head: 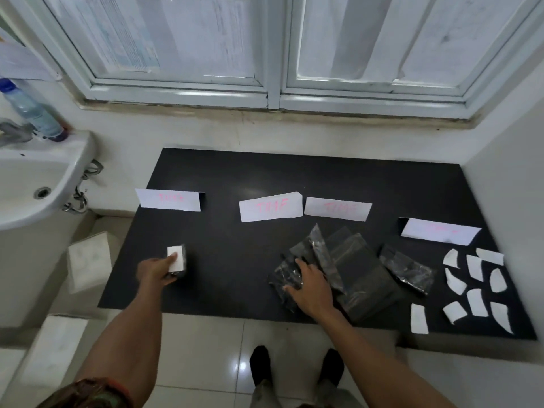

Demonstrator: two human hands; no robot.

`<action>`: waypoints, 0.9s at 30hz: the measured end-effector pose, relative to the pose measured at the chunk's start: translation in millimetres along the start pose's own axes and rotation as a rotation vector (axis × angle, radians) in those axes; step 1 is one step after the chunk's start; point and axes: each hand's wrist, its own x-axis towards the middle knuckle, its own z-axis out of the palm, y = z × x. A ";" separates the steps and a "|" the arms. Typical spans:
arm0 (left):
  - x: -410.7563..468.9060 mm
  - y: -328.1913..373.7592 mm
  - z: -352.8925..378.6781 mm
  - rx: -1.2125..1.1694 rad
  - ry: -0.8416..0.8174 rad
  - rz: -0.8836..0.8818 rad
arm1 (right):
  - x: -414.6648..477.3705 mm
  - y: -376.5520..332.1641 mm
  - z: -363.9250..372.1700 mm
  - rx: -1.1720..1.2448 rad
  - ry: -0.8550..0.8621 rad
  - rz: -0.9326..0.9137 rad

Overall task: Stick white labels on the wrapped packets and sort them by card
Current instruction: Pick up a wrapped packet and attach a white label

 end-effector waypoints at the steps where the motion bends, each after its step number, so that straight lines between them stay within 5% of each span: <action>1: 8.7 0.8 -7.6 0.020 0.010 0.013 | 0.3 -7.0 8.4 -0.042 0.004 0.029; 6: 27.7 -5.9 -18.6 0.087 0.081 0.009 | 0.6 -23.0 31.5 -0.265 0.053 0.146; 14: 19.2 -3.3 -10.8 0.254 0.197 0.165 | 6.8 -27.7 34.8 -0.295 0.046 0.226; 23: -40.0 12.4 56.1 0.716 0.329 0.613 | 0.3 -16.6 27.0 0.155 0.182 0.251; 27: -73.4 9.8 114.5 0.560 0.007 0.751 | 0.7 -15.2 2.7 0.558 0.251 0.268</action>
